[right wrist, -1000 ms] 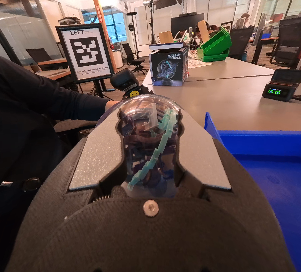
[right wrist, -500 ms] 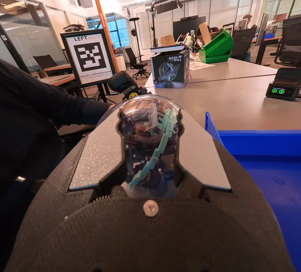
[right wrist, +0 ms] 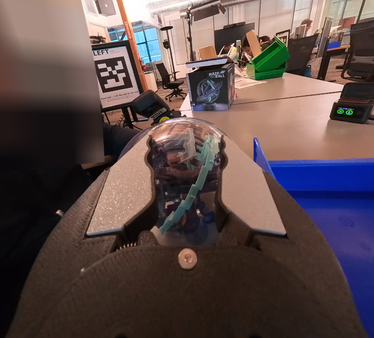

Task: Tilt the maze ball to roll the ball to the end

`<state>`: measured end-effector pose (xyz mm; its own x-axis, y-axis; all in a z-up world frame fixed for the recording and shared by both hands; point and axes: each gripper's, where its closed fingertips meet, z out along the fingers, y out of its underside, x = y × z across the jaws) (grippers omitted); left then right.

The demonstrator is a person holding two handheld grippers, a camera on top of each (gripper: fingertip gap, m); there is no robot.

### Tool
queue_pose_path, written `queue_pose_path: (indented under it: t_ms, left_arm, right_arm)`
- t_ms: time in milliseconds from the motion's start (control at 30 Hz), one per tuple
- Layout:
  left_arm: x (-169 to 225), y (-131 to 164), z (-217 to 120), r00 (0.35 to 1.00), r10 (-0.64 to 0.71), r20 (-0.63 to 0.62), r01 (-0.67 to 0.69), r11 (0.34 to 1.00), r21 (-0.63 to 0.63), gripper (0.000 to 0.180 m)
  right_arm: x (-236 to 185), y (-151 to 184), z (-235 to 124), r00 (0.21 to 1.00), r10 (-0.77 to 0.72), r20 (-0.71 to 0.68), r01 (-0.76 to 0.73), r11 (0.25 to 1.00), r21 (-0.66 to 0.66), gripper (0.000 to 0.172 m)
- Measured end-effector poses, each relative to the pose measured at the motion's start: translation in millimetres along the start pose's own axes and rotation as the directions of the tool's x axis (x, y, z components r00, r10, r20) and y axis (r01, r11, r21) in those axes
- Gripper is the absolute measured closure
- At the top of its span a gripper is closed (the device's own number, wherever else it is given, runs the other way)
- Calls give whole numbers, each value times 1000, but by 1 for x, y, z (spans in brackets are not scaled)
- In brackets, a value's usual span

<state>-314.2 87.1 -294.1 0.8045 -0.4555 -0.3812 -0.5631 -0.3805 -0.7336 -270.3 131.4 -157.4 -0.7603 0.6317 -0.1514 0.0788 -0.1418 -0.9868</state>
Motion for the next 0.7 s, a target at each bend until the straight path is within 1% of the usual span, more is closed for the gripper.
queue_pose_path:
  t_ms: [67,200,700]
  left_arm:
    - [-1,0,0,1000,-2,5,2,1000,-2,126]
    - [-2,4,3,1000,12,25,-11,999,-32,135]
    - [-1,1,1,998,47,52,-47,999,-13,134]
  right_arm:
    - [1,0,0,1000,3,-2,-3,1000,2,109]
    - [1,0,0,1000,10,6,-10,1000,11,110]
    - [-7,0,-2,997,-42,59,40,999,26,110]
